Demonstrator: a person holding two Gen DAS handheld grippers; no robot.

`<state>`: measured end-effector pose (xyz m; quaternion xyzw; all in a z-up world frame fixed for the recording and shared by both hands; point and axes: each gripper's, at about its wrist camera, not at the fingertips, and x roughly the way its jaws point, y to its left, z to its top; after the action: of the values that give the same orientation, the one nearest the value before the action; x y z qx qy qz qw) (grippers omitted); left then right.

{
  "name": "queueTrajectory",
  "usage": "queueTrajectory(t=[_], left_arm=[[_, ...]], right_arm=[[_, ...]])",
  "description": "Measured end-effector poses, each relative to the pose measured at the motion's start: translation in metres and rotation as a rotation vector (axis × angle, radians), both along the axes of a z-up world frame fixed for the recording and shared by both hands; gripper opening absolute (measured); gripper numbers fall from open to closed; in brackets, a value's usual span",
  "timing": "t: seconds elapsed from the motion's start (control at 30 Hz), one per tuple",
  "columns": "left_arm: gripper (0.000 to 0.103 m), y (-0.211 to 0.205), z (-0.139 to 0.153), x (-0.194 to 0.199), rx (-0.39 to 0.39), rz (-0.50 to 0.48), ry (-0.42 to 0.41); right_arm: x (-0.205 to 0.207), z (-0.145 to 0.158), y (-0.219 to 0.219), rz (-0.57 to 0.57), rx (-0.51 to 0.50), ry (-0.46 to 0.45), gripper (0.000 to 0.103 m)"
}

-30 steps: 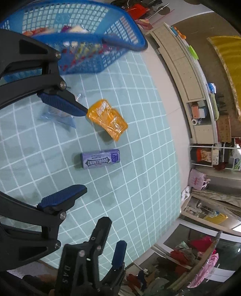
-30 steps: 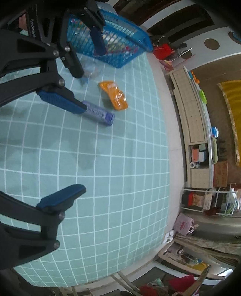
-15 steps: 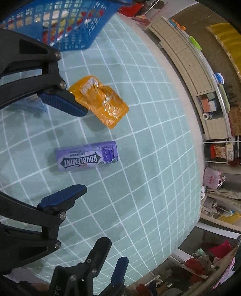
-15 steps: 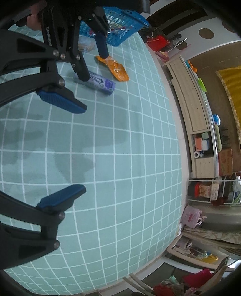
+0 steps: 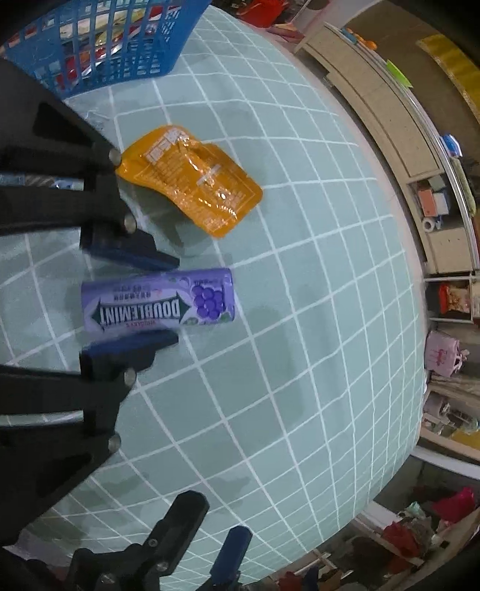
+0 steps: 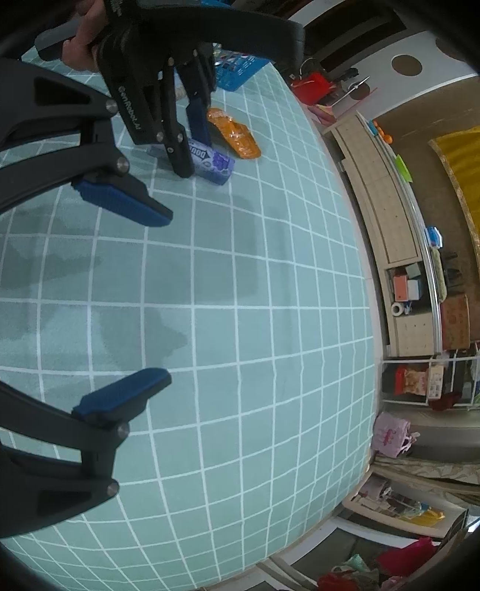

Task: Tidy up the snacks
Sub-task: 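Grasp the blue Doublemint gum pack with the left tool, then release the Doublemint pack into the basket with the left tool while the right tool grasps the clear cookie bag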

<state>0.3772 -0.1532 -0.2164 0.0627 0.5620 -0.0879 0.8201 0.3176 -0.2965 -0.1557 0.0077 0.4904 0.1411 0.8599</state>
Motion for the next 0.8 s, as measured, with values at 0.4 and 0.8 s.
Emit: queueTrajectory(t=[0.4,0.8], left_arm=[[0.029,0.017,0.052,-0.061,-0.053,-0.001,-0.107],[0.029,0.091,0.141,-0.144,-0.105,0.115,-0.301]], right_arm=[[-0.009,0.014,0.023,0.022,0.011,0.008,0.083],[-0.034,0.046,0.092,0.14,0.002,-0.014,0.082]])
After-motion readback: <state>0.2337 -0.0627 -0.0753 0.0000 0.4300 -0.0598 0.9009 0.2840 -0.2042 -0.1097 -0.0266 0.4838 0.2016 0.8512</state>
